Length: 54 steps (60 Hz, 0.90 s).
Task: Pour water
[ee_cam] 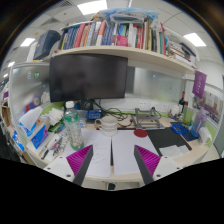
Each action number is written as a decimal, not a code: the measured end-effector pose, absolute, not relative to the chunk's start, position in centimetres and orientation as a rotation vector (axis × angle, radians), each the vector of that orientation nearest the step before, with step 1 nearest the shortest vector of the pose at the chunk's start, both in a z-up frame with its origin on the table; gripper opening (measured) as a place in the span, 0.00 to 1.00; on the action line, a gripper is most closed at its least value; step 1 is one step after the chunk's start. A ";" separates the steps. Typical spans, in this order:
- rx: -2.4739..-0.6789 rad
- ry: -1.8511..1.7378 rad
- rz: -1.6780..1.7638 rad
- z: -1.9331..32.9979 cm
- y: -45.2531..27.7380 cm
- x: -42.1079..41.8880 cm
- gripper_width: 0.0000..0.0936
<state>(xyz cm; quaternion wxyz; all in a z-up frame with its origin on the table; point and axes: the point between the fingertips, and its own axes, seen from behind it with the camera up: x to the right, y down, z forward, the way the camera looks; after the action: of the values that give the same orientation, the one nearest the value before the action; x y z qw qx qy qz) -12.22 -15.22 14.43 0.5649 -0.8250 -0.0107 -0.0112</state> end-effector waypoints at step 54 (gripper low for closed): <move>-1.813 -0.326 0.250 6.8 3.9 -31.2 0.50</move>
<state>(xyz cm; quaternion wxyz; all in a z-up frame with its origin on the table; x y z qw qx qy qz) -31.22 3.85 6.76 0.5983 -0.7814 -0.1407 0.1080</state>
